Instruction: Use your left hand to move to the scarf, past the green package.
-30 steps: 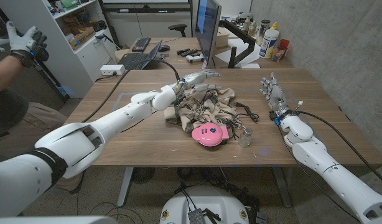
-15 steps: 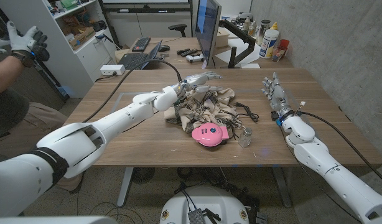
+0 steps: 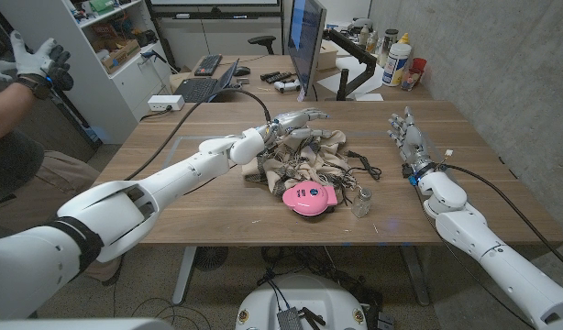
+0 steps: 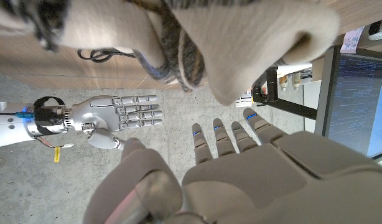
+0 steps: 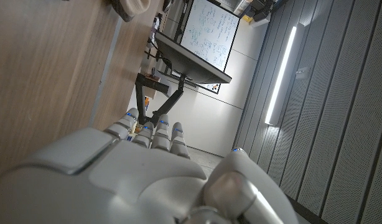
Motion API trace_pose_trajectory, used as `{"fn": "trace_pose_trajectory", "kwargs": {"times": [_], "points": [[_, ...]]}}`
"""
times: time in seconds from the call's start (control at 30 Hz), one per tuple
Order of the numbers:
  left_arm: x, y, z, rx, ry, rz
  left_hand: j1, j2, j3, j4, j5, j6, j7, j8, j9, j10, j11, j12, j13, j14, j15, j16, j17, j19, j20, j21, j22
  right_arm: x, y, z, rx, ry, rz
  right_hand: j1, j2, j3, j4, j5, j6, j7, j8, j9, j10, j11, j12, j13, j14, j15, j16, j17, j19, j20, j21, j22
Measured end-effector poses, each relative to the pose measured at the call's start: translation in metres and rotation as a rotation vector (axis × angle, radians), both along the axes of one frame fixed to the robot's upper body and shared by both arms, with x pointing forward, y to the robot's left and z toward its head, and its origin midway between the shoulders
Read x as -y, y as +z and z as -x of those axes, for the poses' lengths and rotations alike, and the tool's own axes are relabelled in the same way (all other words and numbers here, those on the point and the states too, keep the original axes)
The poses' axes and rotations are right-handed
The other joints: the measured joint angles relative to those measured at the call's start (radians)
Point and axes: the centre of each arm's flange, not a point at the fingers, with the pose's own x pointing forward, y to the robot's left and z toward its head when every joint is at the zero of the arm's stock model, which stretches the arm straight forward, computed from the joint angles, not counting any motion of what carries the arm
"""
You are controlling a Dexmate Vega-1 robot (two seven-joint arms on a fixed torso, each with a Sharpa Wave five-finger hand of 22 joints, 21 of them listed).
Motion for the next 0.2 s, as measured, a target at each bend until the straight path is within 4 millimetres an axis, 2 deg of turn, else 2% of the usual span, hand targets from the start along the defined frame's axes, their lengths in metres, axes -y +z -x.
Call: {"fn": "trace_pose_trajectory", "kwargs": {"times": [0.2], "points": [[0.002, -0.0021, -0.0004, 0.0, 0.003, -0.009, 0.0, 0.0, 0.0, 0.0, 0.0, 0.0, 0.0, 0.0, 0.0, 0.0, 0.0, 0.0, 0.0, -0.005, -0.005, 0.0, 0.0, 0.0, 0.0, 0.0, 0.0, 0.0018, -0.0014, 0.0008, 0.0, -0.002, -0.002, 0.0, 0.0, 0.0, 0.0, 0.0, 0.002, -0.002, 0.0, 0.0, 0.0, 0.0, 0.0, 0.0, 0.0, 0.0, 0.0, 0.0, 0.0, 0.0, 0.0, 0.0]]}}
